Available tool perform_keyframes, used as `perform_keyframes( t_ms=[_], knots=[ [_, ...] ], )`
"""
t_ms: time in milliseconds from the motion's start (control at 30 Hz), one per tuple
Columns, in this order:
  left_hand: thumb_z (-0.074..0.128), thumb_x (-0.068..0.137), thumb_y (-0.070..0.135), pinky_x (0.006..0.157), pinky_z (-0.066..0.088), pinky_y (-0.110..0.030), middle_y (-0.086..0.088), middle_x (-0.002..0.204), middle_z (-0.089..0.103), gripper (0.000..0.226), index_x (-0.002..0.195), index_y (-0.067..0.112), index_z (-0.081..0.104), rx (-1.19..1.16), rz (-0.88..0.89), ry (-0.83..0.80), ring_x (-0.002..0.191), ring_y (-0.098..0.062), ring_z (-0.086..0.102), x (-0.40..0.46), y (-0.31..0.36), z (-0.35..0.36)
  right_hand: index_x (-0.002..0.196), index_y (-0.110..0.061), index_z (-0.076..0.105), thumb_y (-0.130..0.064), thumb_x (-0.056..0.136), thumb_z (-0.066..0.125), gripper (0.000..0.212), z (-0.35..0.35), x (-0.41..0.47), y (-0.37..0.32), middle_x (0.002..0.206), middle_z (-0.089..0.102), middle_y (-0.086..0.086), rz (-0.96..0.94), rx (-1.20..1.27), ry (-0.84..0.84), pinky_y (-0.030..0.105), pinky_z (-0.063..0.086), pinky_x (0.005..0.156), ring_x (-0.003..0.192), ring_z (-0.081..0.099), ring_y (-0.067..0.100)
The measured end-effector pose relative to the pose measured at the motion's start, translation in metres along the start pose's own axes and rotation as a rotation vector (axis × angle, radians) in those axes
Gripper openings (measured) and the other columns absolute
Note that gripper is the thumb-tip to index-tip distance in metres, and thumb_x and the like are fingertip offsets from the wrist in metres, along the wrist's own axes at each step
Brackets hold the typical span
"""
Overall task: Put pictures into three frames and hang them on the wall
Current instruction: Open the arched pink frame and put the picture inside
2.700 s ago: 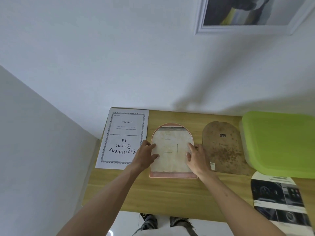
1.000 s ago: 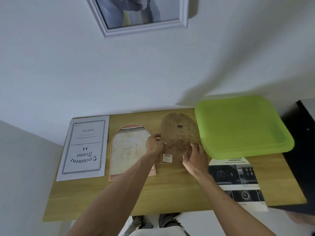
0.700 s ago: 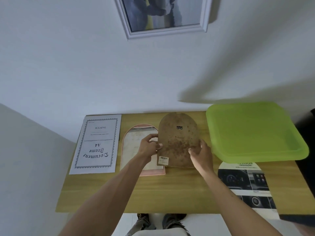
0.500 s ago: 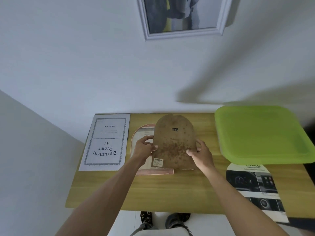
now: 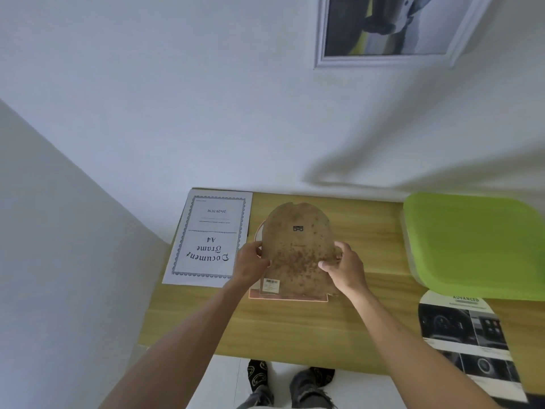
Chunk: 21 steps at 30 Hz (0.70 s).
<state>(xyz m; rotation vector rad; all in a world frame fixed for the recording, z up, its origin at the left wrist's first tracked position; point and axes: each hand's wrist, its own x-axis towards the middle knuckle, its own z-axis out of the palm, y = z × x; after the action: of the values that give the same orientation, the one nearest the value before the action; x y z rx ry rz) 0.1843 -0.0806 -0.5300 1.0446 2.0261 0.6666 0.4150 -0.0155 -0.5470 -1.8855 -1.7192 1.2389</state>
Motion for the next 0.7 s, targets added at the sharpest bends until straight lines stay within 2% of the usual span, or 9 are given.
perform_keyframes(
  t_ms=[67, 167, 300, 400, 533, 567, 633, 700],
  knots=[
    [0.07, 0.074, 0.005, 0.056, 0.038, -0.021, -0.005, 0.084, 0.063, 0.021, 0.093, 0.015, 0.072, 0.042, -0.002, 0.014, 0.077, -0.019, 0.057, 0.005, -0.003, 0.0, 0.14, -0.024, 0.045, -0.027, 0.077, 0.082, 0.073, 0.006, 0.001, -0.004, 0.129, 0.057, 0.005, -0.007, -0.043, 0.008, 0.034, 0.052, 0.092, 0.112, 0.058, 0.019],
    [0.068, 0.075, 0.005, 0.053, 0.036, -0.024, -0.004, 0.076, 0.057, 0.009, 0.077, 0.013, 0.065, 0.069, -0.011, 0.014, 0.069, -0.018, 0.053, 0.01, -0.013, 0.0, 0.143, -0.022, 0.042, -0.029, 0.08, 0.081, 0.074, 0.015, 0.001, -0.006, 0.131, 0.053, 0.006, -0.01, -0.095, 0.007, 0.035, 0.05, 0.093, 0.115, 0.057, 0.022],
    [0.068, 0.077, 0.008, 0.056, 0.031, -0.015, -0.005, 0.081, 0.058, 0.008, 0.083, 0.014, 0.067, 0.089, -0.006, 0.015, 0.075, -0.014, 0.05, 0.011, -0.025, -0.001, 0.144, -0.019, 0.04, -0.032, 0.08, 0.081, 0.077, 0.024, -0.001, -0.004, 0.133, 0.052, 0.009, -0.001, -0.137, -0.004, 0.036, 0.049, 0.095, 0.117, 0.056, 0.023],
    [0.066, 0.076, 0.007, 0.056, 0.031, -0.017, -0.007, 0.081, 0.057, 0.005, 0.078, 0.012, 0.066, 0.097, -0.022, -0.002, 0.076, -0.017, 0.05, 0.013, -0.03, -0.001, 0.144, -0.017, 0.041, -0.031, 0.08, 0.081, 0.077, 0.028, -0.003, -0.003, 0.134, 0.052, 0.009, 0.026, -0.16, -0.013, 0.038, 0.048, 0.098, 0.118, 0.056, 0.024],
    [0.069, 0.073, 0.007, 0.054, 0.032, -0.017, -0.008, 0.074, 0.049, 0.028, 0.057, 0.025, 0.054, 0.1, -0.016, -0.028, 0.065, -0.018, 0.046, 0.014, -0.035, 0.0, 0.141, -0.012, 0.045, -0.029, 0.078, 0.083, 0.075, 0.028, -0.006, -0.003, 0.136, 0.052, 0.008, 0.042, -0.196, 0.002, 0.035, 0.045, 0.101, 0.122, 0.053, 0.024],
    [0.07, 0.075, 0.007, 0.055, 0.032, -0.015, -0.007, 0.075, 0.047, 0.024, 0.06, 0.022, 0.058, 0.1, -0.021, -0.04, 0.066, -0.018, 0.046, 0.013, -0.035, -0.001, 0.139, -0.011, 0.047, -0.029, 0.077, 0.083, 0.074, 0.028, -0.006, -0.004, 0.135, 0.052, 0.008, 0.04, -0.208, 0.004, 0.034, 0.044, 0.101, 0.122, 0.052, 0.024],
    [0.07, 0.081, 0.01, 0.059, 0.034, -0.012, -0.007, 0.086, 0.047, 0.003, 0.079, 0.01, 0.07, 0.094, -0.038, -0.055, 0.073, -0.017, 0.05, 0.012, -0.036, -0.002, 0.137, -0.01, 0.049, -0.028, 0.076, 0.084, 0.072, 0.029, -0.006, -0.004, 0.133, 0.053, 0.008, 0.041, -0.224, 0.012, 0.033, 0.043, 0.098, 0.12, 0.053, 0.023],
    [0.072, 0.083, 0.011, 0.071, 0.039, -0.016, -0.007, 0.098, 0.049, 0.015, 0.097, 0.006, 0.074, 0.088, -0.032, -0.042, 0.086, -0.018, 0.053, 0.013, -0.042, 0.002, 0.135, -0.009, 0.051, -0.028, 0.076, 0.084, 0.071, 0.029, -0.008, -0.003, 0.131, 0.053, 0.008, 0.05, -0.24, 0.016, 0.031, 0.044, 0.095, 0.116, 0.056, 0.023]
  ],
)
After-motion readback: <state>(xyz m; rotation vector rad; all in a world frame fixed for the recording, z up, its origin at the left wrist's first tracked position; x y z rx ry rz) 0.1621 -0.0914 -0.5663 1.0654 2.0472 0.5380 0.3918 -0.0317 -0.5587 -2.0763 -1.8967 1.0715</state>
